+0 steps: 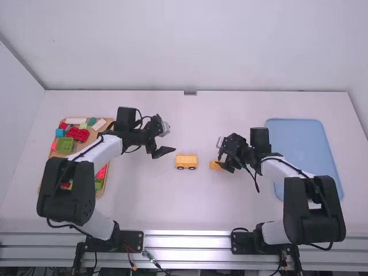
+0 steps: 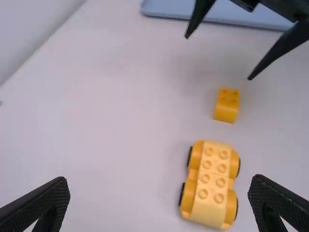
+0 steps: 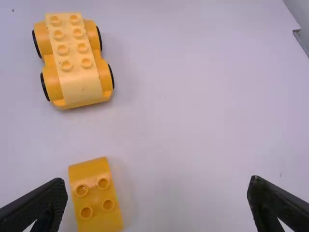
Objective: Assemble lego blocks to make yellow taxi
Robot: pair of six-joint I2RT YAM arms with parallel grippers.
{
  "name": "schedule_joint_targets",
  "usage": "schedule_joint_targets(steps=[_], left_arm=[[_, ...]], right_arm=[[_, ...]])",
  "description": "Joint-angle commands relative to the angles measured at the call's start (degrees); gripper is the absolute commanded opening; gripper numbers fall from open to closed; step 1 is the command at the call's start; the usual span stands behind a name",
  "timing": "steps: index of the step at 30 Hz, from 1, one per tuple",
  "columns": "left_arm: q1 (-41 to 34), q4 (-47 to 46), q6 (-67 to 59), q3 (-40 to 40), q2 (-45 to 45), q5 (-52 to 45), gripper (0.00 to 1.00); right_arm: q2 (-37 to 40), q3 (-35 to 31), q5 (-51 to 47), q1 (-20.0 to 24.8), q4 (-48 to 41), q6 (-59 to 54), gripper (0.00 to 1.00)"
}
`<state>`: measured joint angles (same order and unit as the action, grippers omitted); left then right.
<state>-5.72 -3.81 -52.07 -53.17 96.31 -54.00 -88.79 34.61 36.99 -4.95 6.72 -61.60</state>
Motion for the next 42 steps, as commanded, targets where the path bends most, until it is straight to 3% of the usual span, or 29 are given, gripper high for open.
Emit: schedule_joint_targets(steps=[1,6,13,18,28,32,39,41,42], left_arm=[[-0.79,-0.09,-6.45,-0.76,2.99,-7.93,0.99],[-1.05,-0.11,-12.17,-0.76,6.34,-13.25,0.99],[-2.25,-0.22,-14.43,-0.76,10.01,-14.34,0.99],[-4.87,1.05,-14.38,-0.76,11.34,-13.31,0.99],[-6.75,2.34,-13.6,-0.76,11.39,-9.55,0.99],[-6.47,2.12,-13.31,-0.76,11.39,-9.57,0.99],[-6.38,2.12,-13.31,-0.76,11.39,-9.6,0.99],[-6.49,2.14,-13.31,-0.76,11.39,-9.6,0.99],[-6.8,2.16,-13.29,-0.76,11.39,-9.62,0.99]], right_arm=[[0.5,-3.1,3.23,0.09,2.54,0.26,0.99],[0.48,-4.26,7.26,0.35,2.99,1.49,0.99],[-2.71,-3.5,17.22,4.24,0.26,-5.75,0.99],[-9.88,-0.72,18.71,5.75,-0.44,-6.82,0.99],[-23.34,11.26,22.47,7.8,-14.93,-21.73,1.0],[-27.23,13.11,24.85,8.28,-15.98,-26.62,1.0],[-30.21,14.27,24.65,8.2,-15.98,-27.15,0.93],[-30.73,14.4,24.5,7.87,-15.23,-26.45,0.86],[-31.23,14.4,24.57,7.56,-14.25,-25.2,0.78]])
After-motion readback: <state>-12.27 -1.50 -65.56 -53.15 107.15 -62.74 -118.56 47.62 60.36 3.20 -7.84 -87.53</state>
